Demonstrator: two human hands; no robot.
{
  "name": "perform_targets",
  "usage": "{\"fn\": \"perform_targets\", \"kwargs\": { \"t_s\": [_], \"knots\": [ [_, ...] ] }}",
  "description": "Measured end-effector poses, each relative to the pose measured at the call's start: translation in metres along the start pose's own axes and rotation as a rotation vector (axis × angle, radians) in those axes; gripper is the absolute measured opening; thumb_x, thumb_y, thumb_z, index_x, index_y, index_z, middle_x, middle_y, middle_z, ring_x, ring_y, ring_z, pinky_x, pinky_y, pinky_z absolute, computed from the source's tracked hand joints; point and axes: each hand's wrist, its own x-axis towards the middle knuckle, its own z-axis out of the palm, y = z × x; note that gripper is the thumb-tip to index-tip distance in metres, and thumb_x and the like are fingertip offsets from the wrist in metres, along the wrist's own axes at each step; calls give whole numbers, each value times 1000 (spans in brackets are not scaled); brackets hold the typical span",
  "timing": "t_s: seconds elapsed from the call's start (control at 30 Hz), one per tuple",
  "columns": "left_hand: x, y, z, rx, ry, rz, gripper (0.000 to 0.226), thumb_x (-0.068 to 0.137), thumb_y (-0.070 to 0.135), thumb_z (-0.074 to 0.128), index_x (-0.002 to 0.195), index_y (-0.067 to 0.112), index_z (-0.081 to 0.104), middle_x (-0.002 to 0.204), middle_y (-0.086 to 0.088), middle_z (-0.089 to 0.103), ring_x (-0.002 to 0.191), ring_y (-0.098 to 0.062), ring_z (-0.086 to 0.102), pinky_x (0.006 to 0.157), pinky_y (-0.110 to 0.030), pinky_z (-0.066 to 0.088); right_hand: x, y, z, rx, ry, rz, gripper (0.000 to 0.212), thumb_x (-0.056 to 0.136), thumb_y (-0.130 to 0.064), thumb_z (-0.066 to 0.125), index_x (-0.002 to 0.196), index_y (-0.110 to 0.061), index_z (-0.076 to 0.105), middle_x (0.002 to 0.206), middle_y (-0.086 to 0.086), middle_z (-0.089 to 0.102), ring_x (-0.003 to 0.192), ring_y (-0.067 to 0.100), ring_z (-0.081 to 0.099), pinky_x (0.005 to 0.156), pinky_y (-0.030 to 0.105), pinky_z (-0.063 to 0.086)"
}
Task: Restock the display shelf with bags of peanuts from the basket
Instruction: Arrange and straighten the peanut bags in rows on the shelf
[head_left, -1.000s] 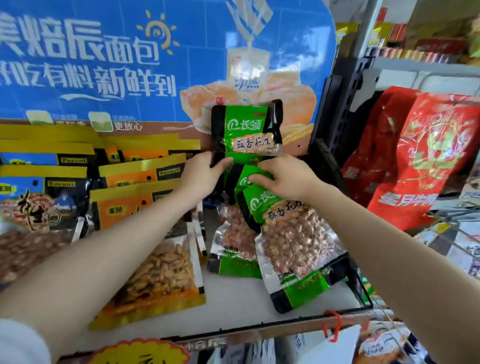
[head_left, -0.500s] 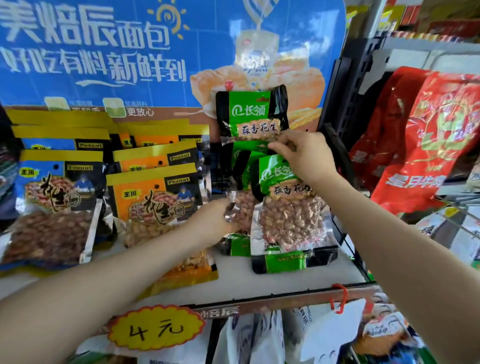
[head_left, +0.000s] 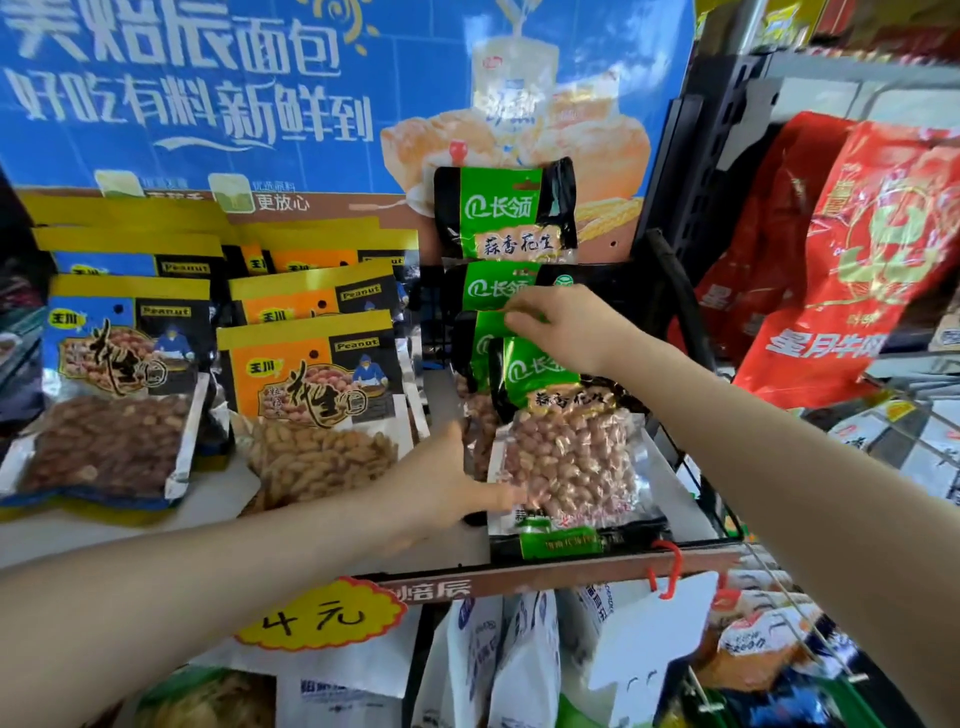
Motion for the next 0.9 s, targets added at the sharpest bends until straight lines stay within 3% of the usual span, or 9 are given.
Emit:
{"fn": "perform_targets", "kwargs": {
  "t_s": [0.07,0.13,0.33,0.47,0.57,0.67,0.73,0.8,0.9],
  "knots": [
    [1,1,3,98,33,-9,88,74,44,72,139,11,22,142,-2,40,124,-17,42,88,-20,33,4,-1,0,2,-15,3,28,95,-20,46,110,-3,61,106,17,66,93,28,59,72,26,36],
    [3,0,4,176,25,8,89,76,44,70,140,9,19,144,-7,37,123,-18,42,86,-22,34,7,0,2,-24,28,-3,22,94,-12,47,102,0,63,101,18,67,89,28,59,70,25,32],
    [8,2,8,260,55,93,78,77,37,72,131,9,23,133,-11,44,103,-13,44,83,-26,38,17,11,2,-95,123,-99,16,92,-14,48,97,-8,62,93,15,67,87,35,61,74,42,51],
    [10,2,8,272,59,76,86,77,39,72,138,10,19,141,-9,39,115,-16,44,84,-21,33,15,15,-3,-144,202,-165,23,94,-18,45,103,-6,62,100,17,61,96,36,56,77,45,50],
    [8,4,6,205,51,20,106,74,42,73,145,13,1,150,-7,29,126,-19,42,86,-20,34,20,21,-15,-195,320,-119,24,93,-10,46,113,-4,57,113,20,54,104,39,50,78,49,49],
    [3,7,7,165,30,-3,130,71,45,75,140,20,-32,158,-6,5,134,-22,35,92,-20,33,21,20,-18,-344,278,-63,28,91,-10,52,119,-6,50,120,19,51,107,39,50,74,45,47],
    [2,8,10,175,12,16,135,68,48,75,136,23,-39,158,-10,1,134,-27,34,101,-26,34,20,15,-17,-394,265,-89,29,90,-9,53,118,-5,50,118,19,53,107,38,51,73,43,44],
    [1,9,13,179,26,22,134,65,50,77,138,25,-33,156,-10,13,125,-24,44,96,-26,38,20,10,-18,-505,248,-133,30,87,1,51,117,-5,51,114,18,56,106,37,52,71,40,40],
    [2,13,15,216,66,39,129,64,46,79,141,24,-23,135,-12,44,82,-14,56,66,-21,46,22,8,-26,-612,222,-153,47,81,14,46,124,-6,49,112,19,57,108,37,51,80,44,41]
  ]
}}
